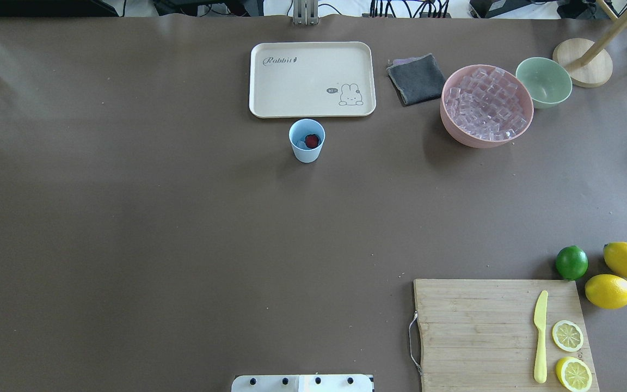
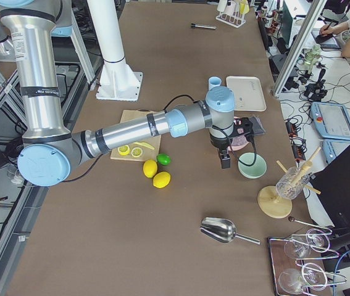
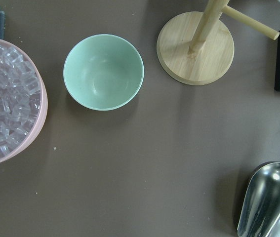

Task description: Mash ice and strawberries in cup

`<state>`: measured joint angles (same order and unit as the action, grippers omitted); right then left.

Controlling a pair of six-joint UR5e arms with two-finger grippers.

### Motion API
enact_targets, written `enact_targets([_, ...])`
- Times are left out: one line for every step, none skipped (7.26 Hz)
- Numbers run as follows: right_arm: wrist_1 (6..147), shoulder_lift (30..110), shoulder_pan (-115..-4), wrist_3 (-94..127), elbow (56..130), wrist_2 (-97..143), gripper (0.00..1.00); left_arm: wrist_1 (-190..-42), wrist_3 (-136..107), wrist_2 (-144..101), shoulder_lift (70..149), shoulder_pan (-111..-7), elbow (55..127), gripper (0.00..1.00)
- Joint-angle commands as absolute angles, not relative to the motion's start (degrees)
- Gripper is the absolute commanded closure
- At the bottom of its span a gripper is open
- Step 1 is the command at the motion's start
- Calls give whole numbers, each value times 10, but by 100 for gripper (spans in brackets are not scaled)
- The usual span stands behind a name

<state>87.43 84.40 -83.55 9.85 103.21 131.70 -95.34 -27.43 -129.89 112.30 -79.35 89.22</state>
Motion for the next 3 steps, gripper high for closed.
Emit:
enact_targets([870,836,-830,100,1029,1317,0,-945,-274,-1328,1116,-806,905,1])
enact_targets([870,835,-825,100,1028,1316,0,-921,-273,-1348,1116,-822,910,1])
enact_targets([869,834,-819,101,1027,1316,0,-906,-273,-1351,1116,-832,914,1])
